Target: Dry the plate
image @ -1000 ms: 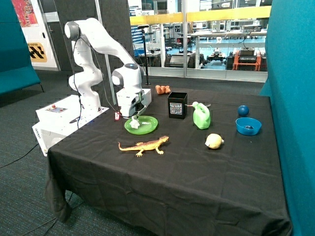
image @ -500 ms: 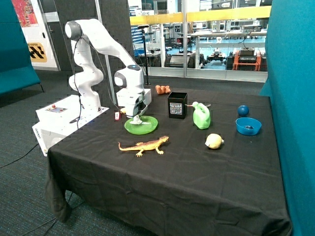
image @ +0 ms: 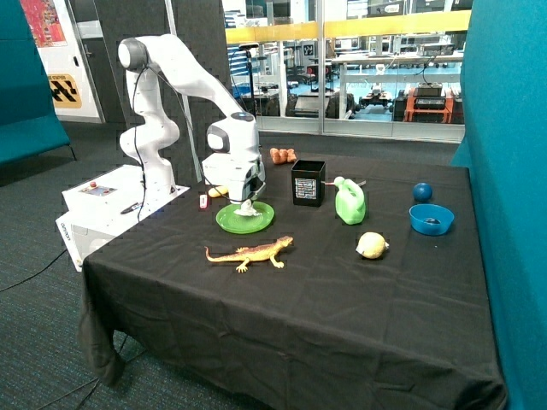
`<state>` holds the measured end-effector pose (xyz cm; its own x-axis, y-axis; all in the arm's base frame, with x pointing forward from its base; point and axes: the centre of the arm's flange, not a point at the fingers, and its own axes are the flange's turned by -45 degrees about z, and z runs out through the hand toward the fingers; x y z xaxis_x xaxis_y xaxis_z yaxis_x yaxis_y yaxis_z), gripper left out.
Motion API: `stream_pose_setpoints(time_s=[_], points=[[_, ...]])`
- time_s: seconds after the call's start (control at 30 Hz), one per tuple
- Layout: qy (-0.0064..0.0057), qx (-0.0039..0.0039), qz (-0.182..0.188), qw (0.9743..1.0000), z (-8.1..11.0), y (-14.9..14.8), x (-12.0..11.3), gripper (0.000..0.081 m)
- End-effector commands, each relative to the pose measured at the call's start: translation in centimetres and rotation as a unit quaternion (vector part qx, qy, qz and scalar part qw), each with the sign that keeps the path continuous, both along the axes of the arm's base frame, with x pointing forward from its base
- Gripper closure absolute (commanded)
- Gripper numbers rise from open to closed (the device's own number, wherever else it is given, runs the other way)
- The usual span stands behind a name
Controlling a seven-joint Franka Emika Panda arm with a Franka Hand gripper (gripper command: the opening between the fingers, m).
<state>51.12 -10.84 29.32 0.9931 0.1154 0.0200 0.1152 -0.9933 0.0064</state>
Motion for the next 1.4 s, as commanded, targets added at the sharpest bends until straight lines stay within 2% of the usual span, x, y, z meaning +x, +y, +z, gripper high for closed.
stream_pose_setpoints(time_s=[0.0,0.33,0.47,0.6,0.73,0.97,1.13,1.27,1.37], points=[[0.0103,0.00212,-0.009,0.9999,0.0,-1.0,3.3,0.0808],[0.0103,0.00224,-0.021,0.9997,-1.0,-1.8,5.5,0.0808],[0.0102,0.00246,-0.042,0.9991,-0.8,-3.2,6.0,0.0808],[0.0102,0.00248,-0.044,0.999,-0.6,-4.1,6.1,0.0808],[0.0102,0.00265,-0.061,0.9981,-0.1,-5.6,5.9,0.0808],[0.0101,0.00283,-0.078,0.9969,0.6,-8.7,3.4,0.0808],[0.0101,0.00287,-0.082,0.9966,0.6,-9.6,1.3,0.0808],[0.0101,0.00277,-0.073,0.9973,0.4,-9.2,-1.5,0.0808],[0.0102,0.00257,-0.053,0.9985,0.1,-7.7,-3.3,0.0808]])
